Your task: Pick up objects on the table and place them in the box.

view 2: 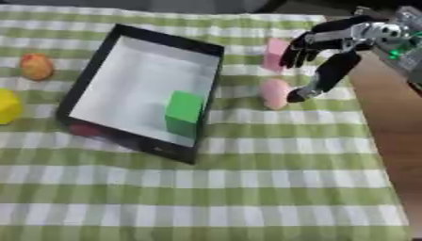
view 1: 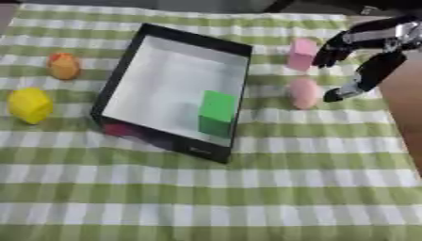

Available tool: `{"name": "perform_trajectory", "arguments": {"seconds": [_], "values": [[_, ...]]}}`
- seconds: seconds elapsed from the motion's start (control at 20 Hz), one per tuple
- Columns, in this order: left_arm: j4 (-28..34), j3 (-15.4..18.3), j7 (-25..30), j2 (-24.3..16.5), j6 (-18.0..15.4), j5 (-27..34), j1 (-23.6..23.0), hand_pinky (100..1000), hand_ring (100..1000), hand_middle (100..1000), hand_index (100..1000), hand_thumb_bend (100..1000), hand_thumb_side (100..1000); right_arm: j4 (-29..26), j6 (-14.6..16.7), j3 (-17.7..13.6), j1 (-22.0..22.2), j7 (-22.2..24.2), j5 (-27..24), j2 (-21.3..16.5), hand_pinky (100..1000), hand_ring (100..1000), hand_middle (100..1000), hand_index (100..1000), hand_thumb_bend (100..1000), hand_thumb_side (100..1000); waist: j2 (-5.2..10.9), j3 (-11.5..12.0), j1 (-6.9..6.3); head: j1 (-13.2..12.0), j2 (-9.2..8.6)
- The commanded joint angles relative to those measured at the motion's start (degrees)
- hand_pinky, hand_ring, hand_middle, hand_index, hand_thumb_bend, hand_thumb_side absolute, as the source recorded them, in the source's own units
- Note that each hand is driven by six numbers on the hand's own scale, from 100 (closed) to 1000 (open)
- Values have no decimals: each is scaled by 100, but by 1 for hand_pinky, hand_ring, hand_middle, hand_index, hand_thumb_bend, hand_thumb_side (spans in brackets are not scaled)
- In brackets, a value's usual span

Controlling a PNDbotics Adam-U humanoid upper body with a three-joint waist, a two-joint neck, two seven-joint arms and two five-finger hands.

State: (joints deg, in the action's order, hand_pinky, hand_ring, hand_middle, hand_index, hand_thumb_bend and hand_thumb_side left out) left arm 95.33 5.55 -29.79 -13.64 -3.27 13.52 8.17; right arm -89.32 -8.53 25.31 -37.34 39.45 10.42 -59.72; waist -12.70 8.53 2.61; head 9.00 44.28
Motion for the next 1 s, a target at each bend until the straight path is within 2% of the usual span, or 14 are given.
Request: {"name": "perform_trajectory", "arguments": {"seconds": [0.05, 0.5, 1.0], "values": [[63, -6, 24, -82, -6, -5, 69, 740, 683, 686, 772, 404, 631, 141, -3, 15, -119, -123, 153, -18, 871, 819, 747, 818, 516, 330, 78, 3, -42, 13, -16], [63, -14, 38, -60, -2, 0, 69, 741, 684, 686, 771, 403, 633, 567, -15, 114, -173, -632, 752, 281, 861, 814, 743, 814, 534, 311, 56, 15, -59, 18, -16], [62, -14, 46, -35, -1, 12, 65, 741, 686, 686, 770, 401, 633, 1016, 100, 243, -226, -728, 939, 637, 855, 800, 718, 795, 509, 303, 25, 35, -79, 13, -16]]}}
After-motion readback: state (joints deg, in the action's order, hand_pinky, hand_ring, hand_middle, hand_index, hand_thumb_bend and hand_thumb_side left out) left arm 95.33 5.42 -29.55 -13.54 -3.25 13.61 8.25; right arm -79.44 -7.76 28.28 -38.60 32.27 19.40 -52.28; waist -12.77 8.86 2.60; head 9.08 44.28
